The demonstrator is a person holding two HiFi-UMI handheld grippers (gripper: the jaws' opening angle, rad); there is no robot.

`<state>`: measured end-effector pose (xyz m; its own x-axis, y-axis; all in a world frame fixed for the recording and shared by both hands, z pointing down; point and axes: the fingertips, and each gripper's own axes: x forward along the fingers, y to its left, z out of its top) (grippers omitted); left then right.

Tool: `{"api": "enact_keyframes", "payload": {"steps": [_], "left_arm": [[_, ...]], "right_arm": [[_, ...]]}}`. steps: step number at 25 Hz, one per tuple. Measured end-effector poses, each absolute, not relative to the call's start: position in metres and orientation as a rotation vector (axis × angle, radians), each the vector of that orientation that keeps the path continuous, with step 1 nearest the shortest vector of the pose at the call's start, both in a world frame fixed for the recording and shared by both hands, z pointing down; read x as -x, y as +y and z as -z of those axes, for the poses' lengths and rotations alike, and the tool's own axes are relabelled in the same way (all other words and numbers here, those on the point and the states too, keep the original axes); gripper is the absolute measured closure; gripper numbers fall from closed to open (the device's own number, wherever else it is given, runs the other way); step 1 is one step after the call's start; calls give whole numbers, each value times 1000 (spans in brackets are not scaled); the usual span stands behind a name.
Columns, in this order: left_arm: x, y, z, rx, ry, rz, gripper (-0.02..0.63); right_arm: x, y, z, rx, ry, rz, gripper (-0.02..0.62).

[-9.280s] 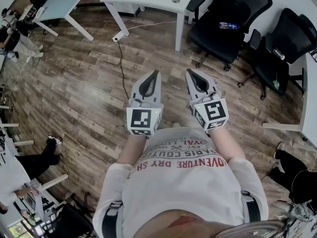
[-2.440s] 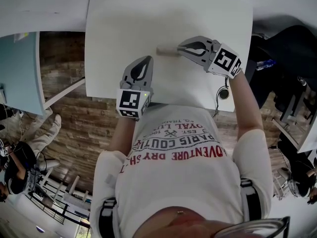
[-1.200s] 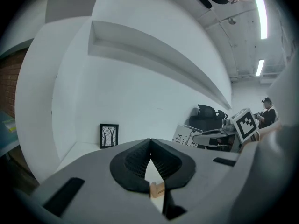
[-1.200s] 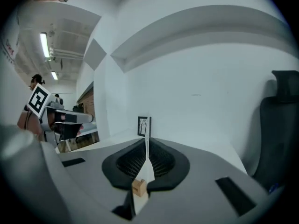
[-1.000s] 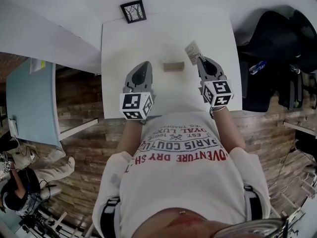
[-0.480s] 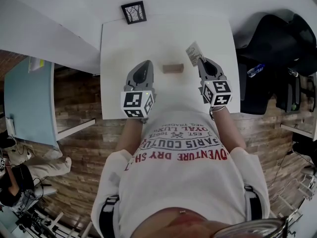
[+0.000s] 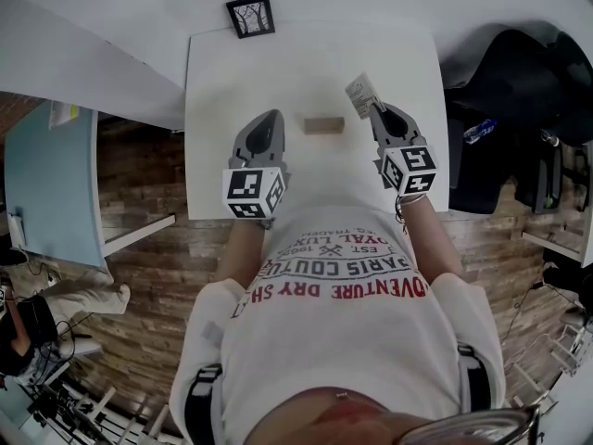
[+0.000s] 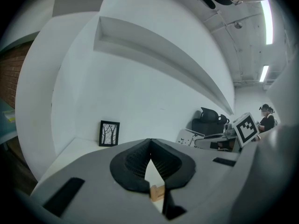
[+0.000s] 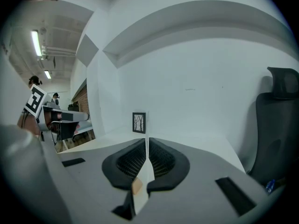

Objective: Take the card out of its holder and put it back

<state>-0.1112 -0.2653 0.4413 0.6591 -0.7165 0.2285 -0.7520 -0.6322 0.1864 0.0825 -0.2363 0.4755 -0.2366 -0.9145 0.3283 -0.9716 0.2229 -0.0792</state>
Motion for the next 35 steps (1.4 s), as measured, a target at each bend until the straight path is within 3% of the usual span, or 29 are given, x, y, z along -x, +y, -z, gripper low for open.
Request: {"api": "enact_keyframes", "payload": {"steps": [19,35], "left_arm": [[95,-251,-478,-2480,-1208,-320,581],[95,-233,-502,-2324,-1323,-362,581]], "right_arm": [[-19,-255,-477,-760,-2707,-248,560],[-1,-250,-490,-294,-2747,-228,560]]}}
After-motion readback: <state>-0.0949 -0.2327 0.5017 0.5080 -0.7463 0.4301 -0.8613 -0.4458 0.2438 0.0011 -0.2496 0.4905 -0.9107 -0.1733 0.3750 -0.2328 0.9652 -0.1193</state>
